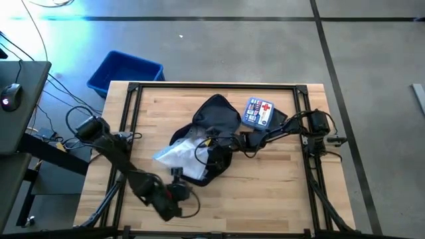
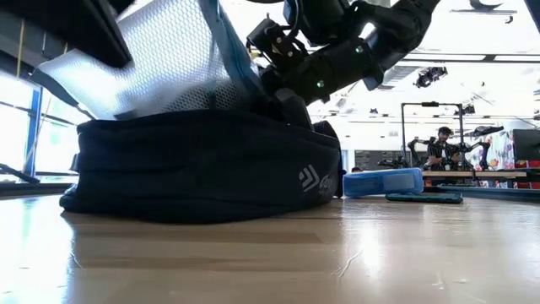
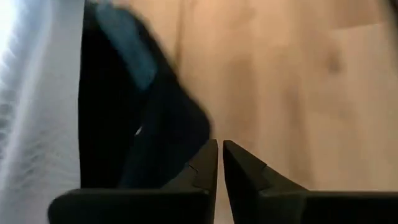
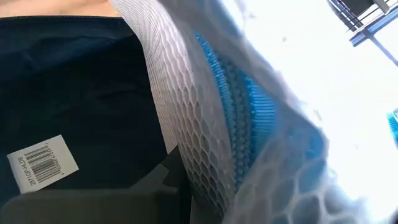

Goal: Unpack backpack
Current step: Put the transparent zip bag into the bag pack

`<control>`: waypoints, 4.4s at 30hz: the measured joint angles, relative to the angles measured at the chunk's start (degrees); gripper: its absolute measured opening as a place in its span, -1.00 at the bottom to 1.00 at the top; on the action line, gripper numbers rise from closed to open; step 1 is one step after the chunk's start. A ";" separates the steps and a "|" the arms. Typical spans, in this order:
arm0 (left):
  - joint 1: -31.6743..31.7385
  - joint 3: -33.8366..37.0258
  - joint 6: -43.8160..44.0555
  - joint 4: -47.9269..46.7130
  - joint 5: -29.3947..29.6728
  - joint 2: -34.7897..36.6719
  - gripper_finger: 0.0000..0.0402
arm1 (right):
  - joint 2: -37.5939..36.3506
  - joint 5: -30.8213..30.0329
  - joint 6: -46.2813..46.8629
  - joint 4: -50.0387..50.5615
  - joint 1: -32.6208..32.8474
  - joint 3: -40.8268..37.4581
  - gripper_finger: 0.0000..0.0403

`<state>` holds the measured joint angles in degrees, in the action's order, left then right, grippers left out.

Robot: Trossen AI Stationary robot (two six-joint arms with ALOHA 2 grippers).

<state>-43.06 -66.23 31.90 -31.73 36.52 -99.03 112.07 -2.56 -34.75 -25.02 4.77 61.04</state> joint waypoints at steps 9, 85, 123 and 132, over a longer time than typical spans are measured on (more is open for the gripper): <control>5.52 -1.38 -4.37 -3.02 -3.65 -1.00 -0.31 | 0.01 -0.31 1.44 0.89 0.57 0.00 -0.60; 0.88 -3.77 -8.00 -0.91 -6.63 -0.41 -1.00 | -15.24 -0.07 9.84 37.43 5.42 -0.09 0.62; -0.39 -3.68 -10.55 2.60 -7.06 -0.41 -1.00 | -2.68 4.34 22.62 23.64 1.63 0.04 -0.98; 0.36 -3.68 -9.04 3.12 -5.41 -0.41 -1.00 | -12.68 -3.47 20.97 27.40 1.47 -0.02 -0.72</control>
<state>-42.70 -69.91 22.86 -28.60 31.12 -99.44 99.39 -6.04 -13.78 2.38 6.24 61.01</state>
